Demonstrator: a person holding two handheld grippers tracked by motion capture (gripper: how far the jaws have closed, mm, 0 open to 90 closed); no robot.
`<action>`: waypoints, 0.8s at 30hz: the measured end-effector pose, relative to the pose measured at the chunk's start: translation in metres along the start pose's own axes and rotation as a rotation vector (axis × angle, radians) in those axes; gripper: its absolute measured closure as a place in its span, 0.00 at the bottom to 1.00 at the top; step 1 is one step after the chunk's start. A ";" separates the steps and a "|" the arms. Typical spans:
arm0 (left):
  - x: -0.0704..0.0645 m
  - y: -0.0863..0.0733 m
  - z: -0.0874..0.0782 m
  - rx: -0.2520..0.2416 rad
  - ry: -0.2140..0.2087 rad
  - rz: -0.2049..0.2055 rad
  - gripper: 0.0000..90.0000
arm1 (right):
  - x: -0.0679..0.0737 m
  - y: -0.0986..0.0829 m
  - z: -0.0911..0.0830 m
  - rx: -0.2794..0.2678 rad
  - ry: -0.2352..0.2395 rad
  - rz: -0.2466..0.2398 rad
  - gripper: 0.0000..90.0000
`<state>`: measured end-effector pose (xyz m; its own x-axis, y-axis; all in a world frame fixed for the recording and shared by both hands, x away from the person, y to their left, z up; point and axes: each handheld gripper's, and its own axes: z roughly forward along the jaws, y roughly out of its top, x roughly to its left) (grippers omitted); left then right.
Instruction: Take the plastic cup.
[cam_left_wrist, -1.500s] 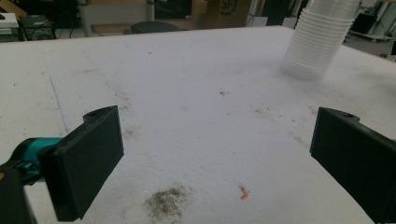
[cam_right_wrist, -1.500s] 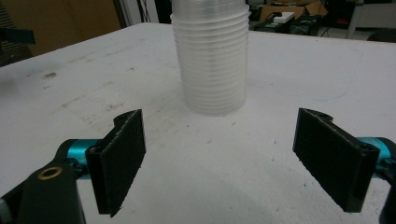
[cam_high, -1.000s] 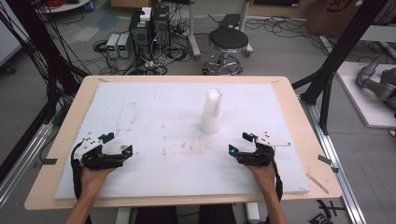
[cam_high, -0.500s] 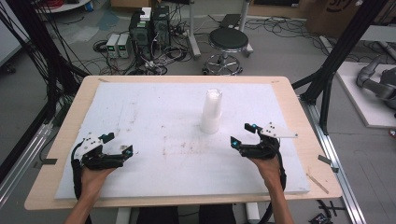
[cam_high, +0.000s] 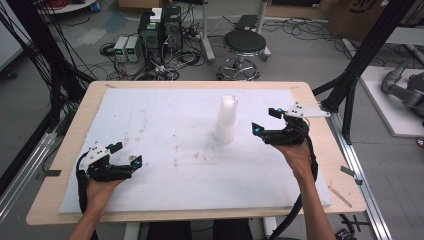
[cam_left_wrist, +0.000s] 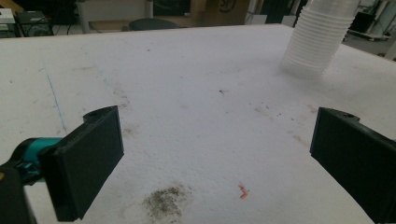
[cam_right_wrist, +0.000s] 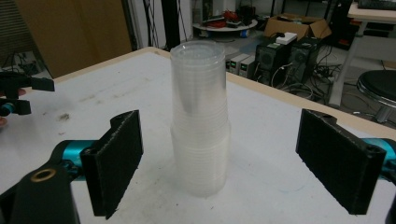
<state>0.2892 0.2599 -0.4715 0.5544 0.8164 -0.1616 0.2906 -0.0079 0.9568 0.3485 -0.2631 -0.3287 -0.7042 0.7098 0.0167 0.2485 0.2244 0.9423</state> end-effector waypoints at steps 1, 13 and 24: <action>0.000 0.000 0.000 0.000 0.000 0.000 0.03 | -0.001 0.006 0.002 0.011 0.003 -0.008 0.17; 0.000 0.000 0.001 0.009 -0.001 0.003 0.03 | -0.011 0.041 0.035 0.121 0.047 -0.039 0.15; 0.000 0.000 0.001 0.010 -0.002 0.006 0.03 | -0.009 0.058 0.072 0.250 0.096 -0.075 0.15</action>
<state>0.2897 0.2593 -0.4714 0.5573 0.8154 -0.1567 0.2950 -0.0180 0.9553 0.4170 -0.2083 -0.2987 -0.7838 0.6209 -0.0071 0.3412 0.4402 0.8305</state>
